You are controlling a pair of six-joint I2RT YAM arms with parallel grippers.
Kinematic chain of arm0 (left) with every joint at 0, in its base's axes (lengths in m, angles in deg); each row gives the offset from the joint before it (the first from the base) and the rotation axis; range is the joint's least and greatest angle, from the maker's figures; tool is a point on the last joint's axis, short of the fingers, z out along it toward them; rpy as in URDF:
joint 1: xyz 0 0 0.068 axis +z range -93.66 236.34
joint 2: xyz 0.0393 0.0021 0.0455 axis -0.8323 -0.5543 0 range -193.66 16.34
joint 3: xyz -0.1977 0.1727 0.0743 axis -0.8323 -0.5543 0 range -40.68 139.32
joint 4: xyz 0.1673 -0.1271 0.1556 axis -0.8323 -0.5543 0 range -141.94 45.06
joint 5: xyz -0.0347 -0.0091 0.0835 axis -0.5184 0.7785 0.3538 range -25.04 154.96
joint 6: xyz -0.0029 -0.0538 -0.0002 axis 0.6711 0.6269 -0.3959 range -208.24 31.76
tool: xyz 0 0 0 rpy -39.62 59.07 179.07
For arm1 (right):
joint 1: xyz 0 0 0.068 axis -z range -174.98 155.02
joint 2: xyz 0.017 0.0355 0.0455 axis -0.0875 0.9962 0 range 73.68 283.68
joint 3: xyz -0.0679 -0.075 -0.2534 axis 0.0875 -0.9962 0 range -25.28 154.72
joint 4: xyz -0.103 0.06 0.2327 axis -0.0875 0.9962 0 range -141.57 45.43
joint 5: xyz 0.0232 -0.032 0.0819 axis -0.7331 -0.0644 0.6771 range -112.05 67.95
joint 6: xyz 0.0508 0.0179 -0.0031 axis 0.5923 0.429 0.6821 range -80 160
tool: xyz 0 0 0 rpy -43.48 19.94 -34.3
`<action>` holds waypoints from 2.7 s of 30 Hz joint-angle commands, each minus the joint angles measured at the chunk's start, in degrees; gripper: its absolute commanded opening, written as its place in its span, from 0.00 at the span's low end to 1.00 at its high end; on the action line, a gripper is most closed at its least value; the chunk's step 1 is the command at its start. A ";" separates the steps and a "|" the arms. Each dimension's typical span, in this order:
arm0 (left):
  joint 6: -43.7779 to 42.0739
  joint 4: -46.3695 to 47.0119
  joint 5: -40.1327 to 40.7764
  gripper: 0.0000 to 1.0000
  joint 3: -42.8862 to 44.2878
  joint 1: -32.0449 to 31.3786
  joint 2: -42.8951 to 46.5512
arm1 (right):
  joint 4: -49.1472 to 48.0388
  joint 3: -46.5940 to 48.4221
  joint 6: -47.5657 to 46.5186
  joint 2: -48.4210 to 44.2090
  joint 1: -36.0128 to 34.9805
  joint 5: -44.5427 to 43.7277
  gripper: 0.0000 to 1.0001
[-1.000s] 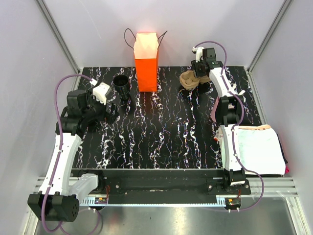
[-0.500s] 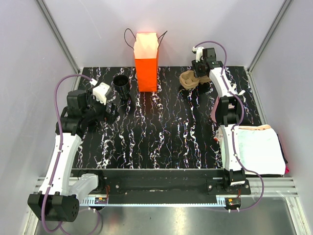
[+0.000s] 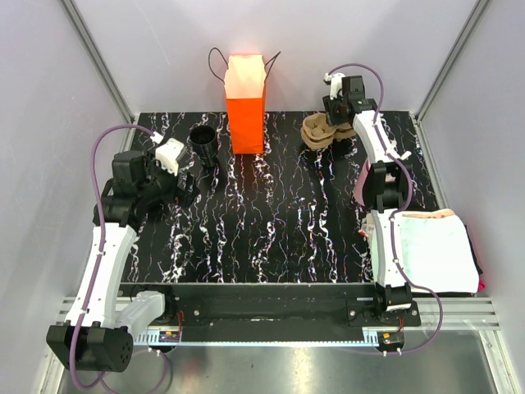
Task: Pack the takeout coffee
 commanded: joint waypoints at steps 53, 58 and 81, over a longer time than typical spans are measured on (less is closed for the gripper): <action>0.25 2.65 -1.66 0.99 0.06 0.24 0.33 | 1.48 -2.80 -3.13 -2.68 -4.78 -2.49 0.68; 0.17 2.57 -1.83 0.99 -0.03 0.24 -0.02 | 2.89 -2.80 -3.39 -3.73 -4.78 -2.22 0.65; -8.08 2.92 -2.11 0.99 8.92 -3.18 -3.62 | 7.37 -4.73 -3.04 -18.75 -4.78 -1.08 0.48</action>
